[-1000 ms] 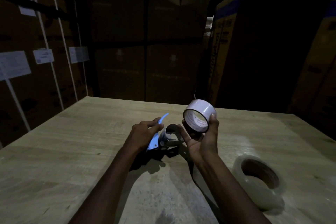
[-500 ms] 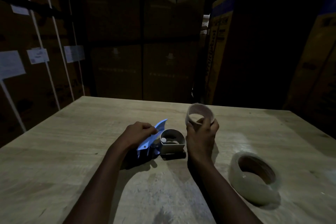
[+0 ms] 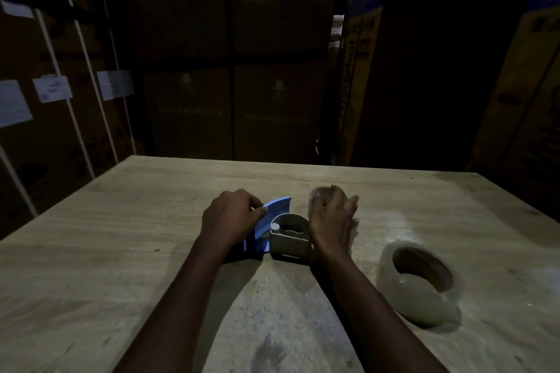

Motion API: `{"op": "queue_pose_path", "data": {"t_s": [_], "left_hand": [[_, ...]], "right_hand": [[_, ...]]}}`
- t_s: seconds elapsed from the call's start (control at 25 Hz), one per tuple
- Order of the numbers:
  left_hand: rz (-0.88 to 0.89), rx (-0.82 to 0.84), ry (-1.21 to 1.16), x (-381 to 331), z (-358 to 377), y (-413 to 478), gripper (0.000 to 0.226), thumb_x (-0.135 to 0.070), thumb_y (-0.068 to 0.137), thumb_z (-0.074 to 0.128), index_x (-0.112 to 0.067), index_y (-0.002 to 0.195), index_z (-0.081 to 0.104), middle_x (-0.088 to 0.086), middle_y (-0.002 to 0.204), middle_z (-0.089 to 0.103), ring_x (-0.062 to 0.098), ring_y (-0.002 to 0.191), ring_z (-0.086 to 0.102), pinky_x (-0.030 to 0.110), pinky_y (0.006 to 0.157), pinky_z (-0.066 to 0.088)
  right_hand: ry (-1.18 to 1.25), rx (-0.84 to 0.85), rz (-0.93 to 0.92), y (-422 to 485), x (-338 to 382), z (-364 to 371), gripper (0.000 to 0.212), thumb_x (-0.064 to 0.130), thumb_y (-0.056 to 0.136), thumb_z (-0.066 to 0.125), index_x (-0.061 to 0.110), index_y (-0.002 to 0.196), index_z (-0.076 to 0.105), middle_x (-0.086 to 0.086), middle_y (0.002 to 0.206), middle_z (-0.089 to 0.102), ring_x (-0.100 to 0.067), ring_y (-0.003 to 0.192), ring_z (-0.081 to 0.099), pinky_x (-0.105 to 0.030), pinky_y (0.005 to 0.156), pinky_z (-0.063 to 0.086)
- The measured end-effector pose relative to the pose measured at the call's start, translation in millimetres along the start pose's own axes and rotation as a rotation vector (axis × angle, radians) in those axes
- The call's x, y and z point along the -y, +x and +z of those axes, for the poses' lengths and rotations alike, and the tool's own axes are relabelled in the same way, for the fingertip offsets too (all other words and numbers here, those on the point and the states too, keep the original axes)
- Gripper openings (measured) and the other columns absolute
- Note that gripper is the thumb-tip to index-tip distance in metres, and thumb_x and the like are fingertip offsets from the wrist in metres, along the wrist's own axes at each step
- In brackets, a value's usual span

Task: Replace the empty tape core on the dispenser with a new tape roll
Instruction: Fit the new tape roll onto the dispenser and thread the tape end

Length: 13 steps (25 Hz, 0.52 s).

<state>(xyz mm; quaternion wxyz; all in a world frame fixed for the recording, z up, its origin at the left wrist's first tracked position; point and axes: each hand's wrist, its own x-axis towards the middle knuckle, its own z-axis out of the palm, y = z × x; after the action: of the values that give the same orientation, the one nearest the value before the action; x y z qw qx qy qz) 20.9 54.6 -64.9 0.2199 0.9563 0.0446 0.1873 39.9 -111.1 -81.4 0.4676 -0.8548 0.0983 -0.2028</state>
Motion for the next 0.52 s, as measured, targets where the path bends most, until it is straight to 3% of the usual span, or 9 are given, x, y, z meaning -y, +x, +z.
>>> {"op": "queue_pose_path", "data": {"t_s": [0.16,0.24,0.32,0.4,0.52], "left_hand": [[0.008,-0.037,-0.129,-16,7,-4,0.024,-0.038,0.082,0.065,-0.029,0.103,0.072,0.001,0.095,0.076,0.014,0.076,0.067,0.033,0.068,0.057],[0.026,-0.079,-0.214,-26,4,-12,0.027,-0.034,0.082,0.066,-0.028,0.109,0.07,0.001,0.103,0.075,0.015,0.085,0.068,0.034,0.078,0.058],[0.141,-0.188,-0.209,-38,1,-24,0.03,-0.025,0.08,0.067,-0.024,0.11,0.069,0.001,0.111,0.072,0.018,0.095,0.066,0.037,0.086,0.055],[0.302,-0.261,-0.253,-63,0,-43,0.021,-0.018,0.078,0.068,-0.023,0.099,0.069,0.002,0.099,0.072,0.015,0.086,0.063,0.033,0.08,0.053],[0.415,-0.095,-0.396,-107,9,-78,0.002,-0.023,0.074,0.066,-0.023,0.076,0.066,-0.002,0.071,0.071,0.007,0.061,0.06,0.024,0.061,0.045]], "right_hand": [[0.024,-0.013,-0.106,-11,11,-5,0.042,0.033,0.093,0.045,0.023,0.133,0.04,-0.016,0.155,0.017,-0.033,0.142,0.015,-0.055,0.113,0.019],[0.03,0.002,-0.184,-16,19,-16,0.037,0.032,0.091,0.048,0.024,0.127,0.046,-0.014,0.149,0.033,-0.032,0.136,0.03,-0.054,0.106,0.034],[0.045,0.012,-0.29,-21,26,-35,0.026,0.03,0.088,0.049,0.024,0.113,0.055,-0.007,0.125,0.058,-0.026,0.113,0.052,-0.049,0.089,0.048],[-0.002,-0.002,-0.368,-24,28,-61,0.018,0.029,0.086,0.049,0.024,0.098,0.061,-0.001,0.102,0.067,-0.019,0.093,0.061,-0.042,0.075,0.054],[-0.138,-0.023,-0.35,-24,22,-102,0.011,0.029,0.084,0.055,0.025,0.089,0.064,0.001,0.092,0.071,-0.019,0.081,0.064,-0.035,0.068,0.054]]}}
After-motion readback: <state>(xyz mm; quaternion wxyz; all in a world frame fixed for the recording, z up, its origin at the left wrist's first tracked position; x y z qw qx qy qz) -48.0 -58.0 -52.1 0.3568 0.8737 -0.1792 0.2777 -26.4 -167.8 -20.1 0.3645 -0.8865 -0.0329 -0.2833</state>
